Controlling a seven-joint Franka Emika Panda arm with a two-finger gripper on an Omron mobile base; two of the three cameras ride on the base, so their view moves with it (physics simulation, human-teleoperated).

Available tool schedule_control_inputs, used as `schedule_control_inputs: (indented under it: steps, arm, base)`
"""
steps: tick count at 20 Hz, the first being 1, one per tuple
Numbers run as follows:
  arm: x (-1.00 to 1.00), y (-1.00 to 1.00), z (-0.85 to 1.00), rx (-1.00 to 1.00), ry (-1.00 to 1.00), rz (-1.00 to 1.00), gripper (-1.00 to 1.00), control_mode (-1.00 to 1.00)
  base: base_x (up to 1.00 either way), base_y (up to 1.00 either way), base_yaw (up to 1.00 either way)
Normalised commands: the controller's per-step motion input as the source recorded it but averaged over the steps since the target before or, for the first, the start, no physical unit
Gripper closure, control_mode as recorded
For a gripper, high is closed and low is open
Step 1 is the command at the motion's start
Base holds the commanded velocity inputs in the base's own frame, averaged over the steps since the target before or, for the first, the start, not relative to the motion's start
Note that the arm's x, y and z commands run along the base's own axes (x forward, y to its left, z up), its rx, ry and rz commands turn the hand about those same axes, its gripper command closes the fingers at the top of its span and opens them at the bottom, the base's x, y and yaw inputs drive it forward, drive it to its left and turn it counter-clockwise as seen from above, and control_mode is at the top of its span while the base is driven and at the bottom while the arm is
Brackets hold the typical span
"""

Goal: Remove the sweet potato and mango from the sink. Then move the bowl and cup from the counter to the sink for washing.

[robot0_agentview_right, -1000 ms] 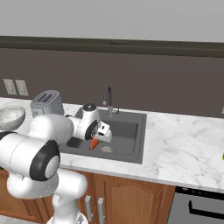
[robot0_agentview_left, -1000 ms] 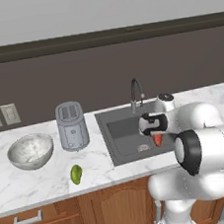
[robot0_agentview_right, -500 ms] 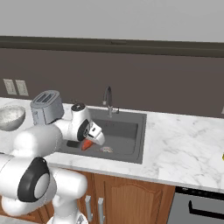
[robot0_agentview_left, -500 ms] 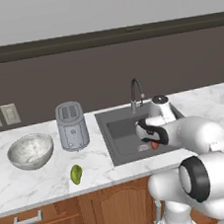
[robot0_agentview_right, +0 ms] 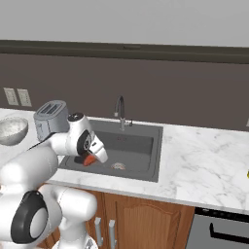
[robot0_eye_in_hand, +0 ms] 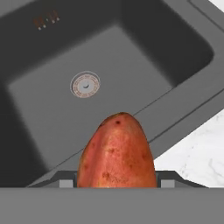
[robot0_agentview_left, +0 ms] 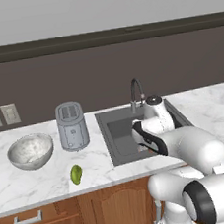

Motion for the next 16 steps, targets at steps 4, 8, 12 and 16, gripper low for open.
schedule_control_inputs:
  steps: [4,8,12,16]
  arm:
    - [-0.18,0.12,0.2,0.0,0.02,-0.19,1.0,-1.0]
    - [-0.16,0.11,0.12,0.0,0.03,-0.19,1.0,-1.0]
    - [-0.12,0.15,0.03,0.0,0.0,-0.16,1.0,-1.0]
    - [-0.05,0.15,0.04,-0.02,0.0,-0.1,1.0,-1.0]
  base:
    - [0.0,0.0,0.0]
    - [0.0,0.0,0.0]
    - [0.0,0.0,0.0]
    - [0.0,0.0,0.0]
